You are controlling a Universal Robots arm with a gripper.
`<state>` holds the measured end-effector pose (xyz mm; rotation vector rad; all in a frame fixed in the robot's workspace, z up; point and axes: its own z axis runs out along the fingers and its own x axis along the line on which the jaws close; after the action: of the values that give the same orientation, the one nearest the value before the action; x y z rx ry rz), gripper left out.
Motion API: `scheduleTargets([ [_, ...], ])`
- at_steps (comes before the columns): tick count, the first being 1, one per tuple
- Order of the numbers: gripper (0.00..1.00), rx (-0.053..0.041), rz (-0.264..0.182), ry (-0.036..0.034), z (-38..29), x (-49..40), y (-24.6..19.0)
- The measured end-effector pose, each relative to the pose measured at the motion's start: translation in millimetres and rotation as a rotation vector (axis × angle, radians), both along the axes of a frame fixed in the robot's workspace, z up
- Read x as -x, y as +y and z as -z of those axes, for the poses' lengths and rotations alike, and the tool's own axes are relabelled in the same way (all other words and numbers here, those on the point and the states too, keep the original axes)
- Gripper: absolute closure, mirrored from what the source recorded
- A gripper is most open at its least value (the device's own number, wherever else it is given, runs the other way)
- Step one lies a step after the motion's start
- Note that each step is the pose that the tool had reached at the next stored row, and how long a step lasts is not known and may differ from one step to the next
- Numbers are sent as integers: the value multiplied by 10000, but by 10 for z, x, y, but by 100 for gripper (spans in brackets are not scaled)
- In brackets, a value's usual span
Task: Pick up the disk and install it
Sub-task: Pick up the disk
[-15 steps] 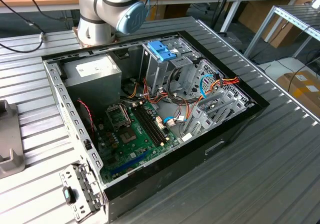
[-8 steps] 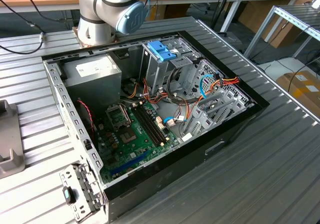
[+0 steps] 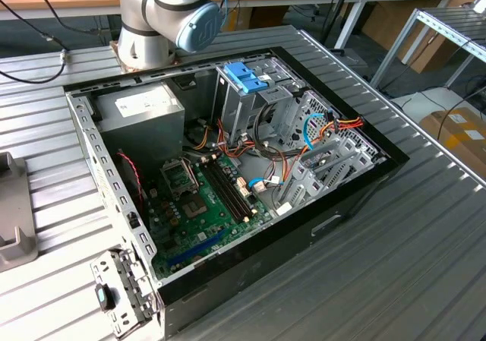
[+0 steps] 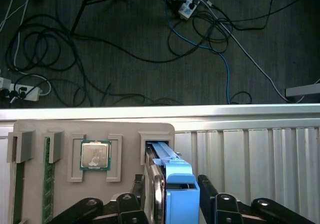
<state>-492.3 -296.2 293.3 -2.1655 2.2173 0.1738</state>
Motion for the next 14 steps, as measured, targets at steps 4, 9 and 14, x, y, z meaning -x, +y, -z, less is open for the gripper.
scheduleTargets([
  [4,46,0,0,0,0,0,0],
  [9,62,0,0,1,1,0,0],
  [14,62,0,0,0,2,0,0],
])
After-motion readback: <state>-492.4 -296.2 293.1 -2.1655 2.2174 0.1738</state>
